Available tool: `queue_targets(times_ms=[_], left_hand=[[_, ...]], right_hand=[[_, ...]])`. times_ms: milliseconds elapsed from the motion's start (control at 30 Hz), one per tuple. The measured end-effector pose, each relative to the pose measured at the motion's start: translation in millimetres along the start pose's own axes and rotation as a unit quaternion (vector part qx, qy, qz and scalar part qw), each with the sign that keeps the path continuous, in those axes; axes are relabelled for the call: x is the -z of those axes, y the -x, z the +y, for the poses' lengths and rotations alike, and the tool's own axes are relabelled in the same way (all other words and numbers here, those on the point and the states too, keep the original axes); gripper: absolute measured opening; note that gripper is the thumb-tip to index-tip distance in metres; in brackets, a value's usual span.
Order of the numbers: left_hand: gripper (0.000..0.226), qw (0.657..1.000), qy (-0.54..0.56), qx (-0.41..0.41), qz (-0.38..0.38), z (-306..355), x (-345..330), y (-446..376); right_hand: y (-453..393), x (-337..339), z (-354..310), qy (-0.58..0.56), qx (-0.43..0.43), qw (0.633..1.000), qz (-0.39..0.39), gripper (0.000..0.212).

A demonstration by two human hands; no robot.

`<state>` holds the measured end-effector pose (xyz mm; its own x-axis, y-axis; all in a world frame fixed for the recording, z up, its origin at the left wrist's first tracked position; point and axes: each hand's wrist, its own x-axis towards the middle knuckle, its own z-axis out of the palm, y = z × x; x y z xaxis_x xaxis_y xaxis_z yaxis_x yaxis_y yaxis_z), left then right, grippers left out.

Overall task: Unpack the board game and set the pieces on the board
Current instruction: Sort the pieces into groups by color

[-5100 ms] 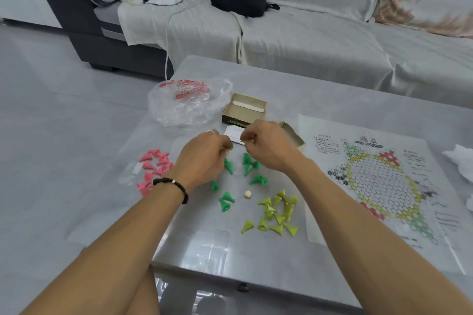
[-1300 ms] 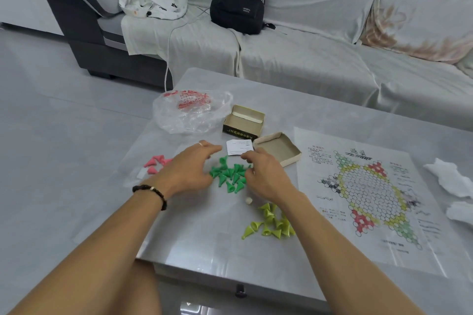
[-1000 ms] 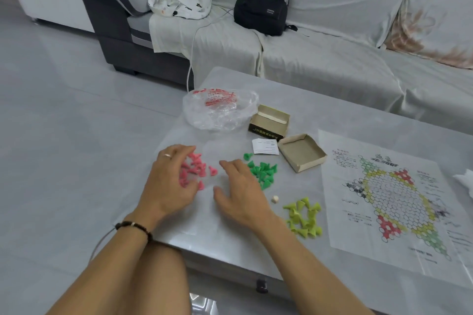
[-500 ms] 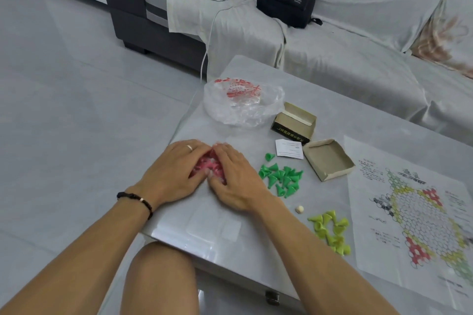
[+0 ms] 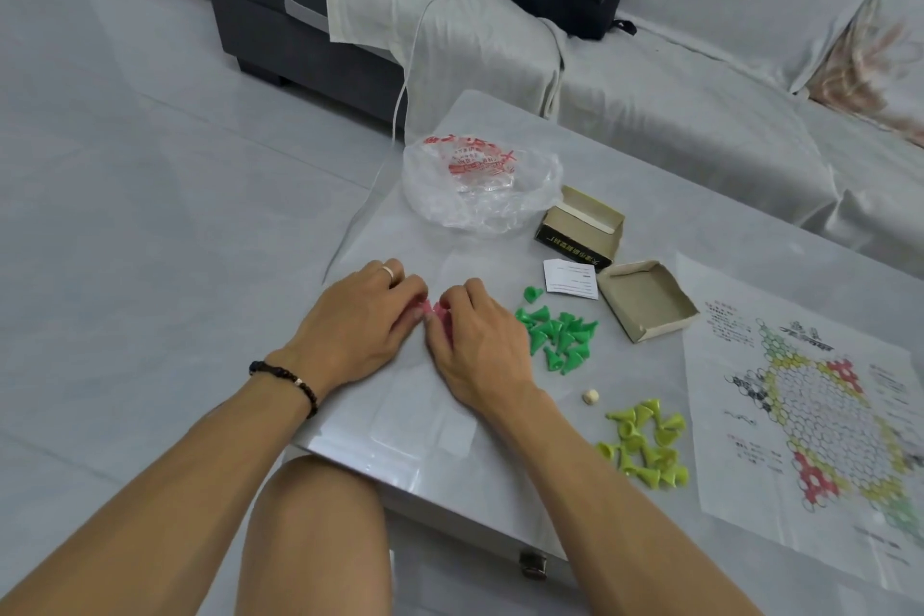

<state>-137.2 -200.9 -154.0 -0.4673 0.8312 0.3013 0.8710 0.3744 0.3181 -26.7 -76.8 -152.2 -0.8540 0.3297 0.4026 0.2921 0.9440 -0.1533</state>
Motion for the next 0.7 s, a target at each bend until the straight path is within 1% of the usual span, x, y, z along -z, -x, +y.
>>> queue_targets(times_ms=[67, 167, 300, 367, 533, 633, 700], left_hand=[[0.026, 1.000, 0.007, 0.010, 0.023, 2.5, -0.5, 2.5], [0.023, 0.999, 0.013, 0.014, 0.030, 4.9, -0.7, 3.3], [0.028, 0.999, -0.003, 0.008, 0.038, 5.7, -1.7, 3.0], [0.032, 0.999, -0.011, 0.007, 0.046, 7.4, -0.7, 3.1], [0.033, 0.998, -0.033, 0.012, 0.054, 11.1, -0.1, 2.3], [0.035, 0.998, -0.037, 0.009, 0.055, 9.9, -2.6, 3.5], [0.035, 0.998, -0.028, 0.007, 0.061, 9.9, -2.7, 5.7]], right_hand=[[-2.7, 1.0, -0.8, 0.004, 0.000, 1.000, -0.016, 0.026], [-6.0, 2.2, -2.5, -0.002, 0.001, 0.999, -0.035, 0.025], [-7.0, 3.5, -2.9, 0.000, 0.007, 0.999, -0.046, 0.019], [-6.6, 2.4, -2.8, 0.009, 0.007, 0.999, -0.051, 0.019], [-4.9, 0.4, -2.8, 0.023, 0.007, 0.999, -0.022, 0.019], [-3.6, -1.1, -0.9, 0.020, 0.002, 0.999, -0.043, 0.025], [-3.8, -1.2, 0.1, 0.014, 0.002, 0.998, -0.063, 0.025]])
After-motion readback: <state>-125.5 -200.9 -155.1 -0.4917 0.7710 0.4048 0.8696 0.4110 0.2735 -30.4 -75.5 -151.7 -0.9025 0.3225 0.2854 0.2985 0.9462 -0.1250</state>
